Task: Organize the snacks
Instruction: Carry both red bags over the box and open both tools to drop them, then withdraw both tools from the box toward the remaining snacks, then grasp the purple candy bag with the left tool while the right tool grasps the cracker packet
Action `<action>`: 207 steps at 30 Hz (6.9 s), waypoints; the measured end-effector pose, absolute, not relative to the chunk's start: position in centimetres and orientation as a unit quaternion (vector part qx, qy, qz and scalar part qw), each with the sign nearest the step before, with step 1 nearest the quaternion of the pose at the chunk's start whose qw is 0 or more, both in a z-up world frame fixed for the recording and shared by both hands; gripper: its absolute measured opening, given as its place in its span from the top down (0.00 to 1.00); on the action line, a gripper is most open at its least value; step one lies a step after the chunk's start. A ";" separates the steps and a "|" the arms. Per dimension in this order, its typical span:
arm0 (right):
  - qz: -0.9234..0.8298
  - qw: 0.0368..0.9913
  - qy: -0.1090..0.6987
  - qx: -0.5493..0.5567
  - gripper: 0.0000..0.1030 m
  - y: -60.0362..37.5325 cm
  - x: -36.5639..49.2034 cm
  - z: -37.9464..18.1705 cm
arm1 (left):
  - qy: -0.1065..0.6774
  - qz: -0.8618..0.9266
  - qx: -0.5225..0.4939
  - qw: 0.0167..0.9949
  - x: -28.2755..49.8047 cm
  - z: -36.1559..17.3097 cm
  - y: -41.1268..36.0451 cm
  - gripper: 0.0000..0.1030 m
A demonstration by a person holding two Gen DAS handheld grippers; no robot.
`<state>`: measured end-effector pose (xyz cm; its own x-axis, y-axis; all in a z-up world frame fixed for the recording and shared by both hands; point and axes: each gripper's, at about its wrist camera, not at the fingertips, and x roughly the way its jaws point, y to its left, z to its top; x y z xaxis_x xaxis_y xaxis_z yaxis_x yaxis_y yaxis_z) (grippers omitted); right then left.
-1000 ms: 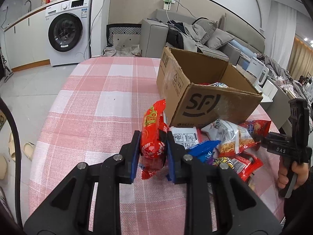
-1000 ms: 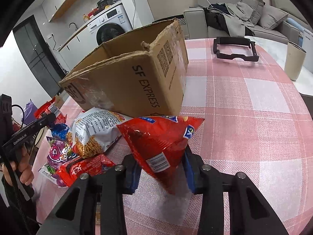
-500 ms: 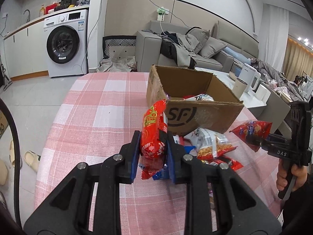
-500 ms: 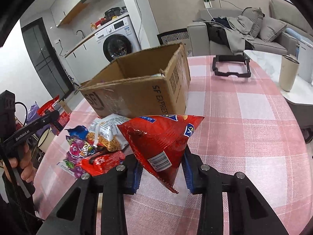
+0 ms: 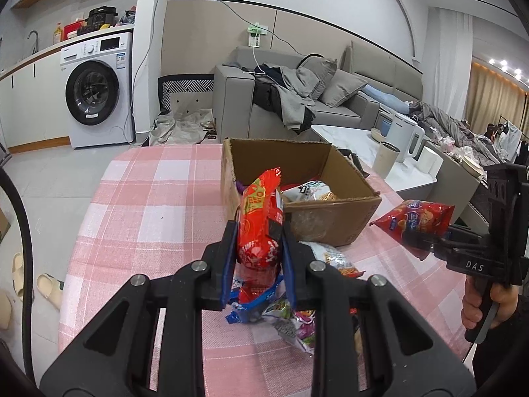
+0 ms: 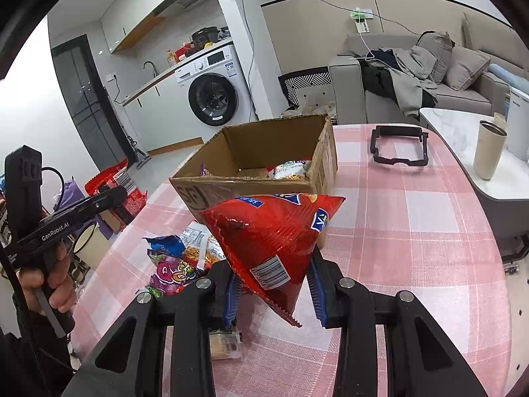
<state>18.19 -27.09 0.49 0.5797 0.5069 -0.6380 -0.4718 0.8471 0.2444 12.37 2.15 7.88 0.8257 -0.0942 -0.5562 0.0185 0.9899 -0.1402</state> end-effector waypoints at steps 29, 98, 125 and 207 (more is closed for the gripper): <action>0.262 0.903 0.341 -0.020 0.65 -23.7 21.6 4.0 | 0.304 -0.050 -0.040 0.951 19.1 10.3 -0.6 0.79; 0.246 0.907 0.342 -0.008 0.00 -22.8 24.9 2.6 | 0.309 -0.016 -0.032 0.950 22.2 7.1 1.2 0.01; 0.257 0.883 0.391 -0.019 0.00 -23.4 18.6 -0.7 | 0.332 0.023 -0.042 0.942 13.2 4.9 3.2 0.01; 0.314 0.820 0.454 -0.150 0.10 -20.4 15.4 -8.8 | 0.434 -0.058 -0.090 0.894 12.7 -3.1 -1.0 0.29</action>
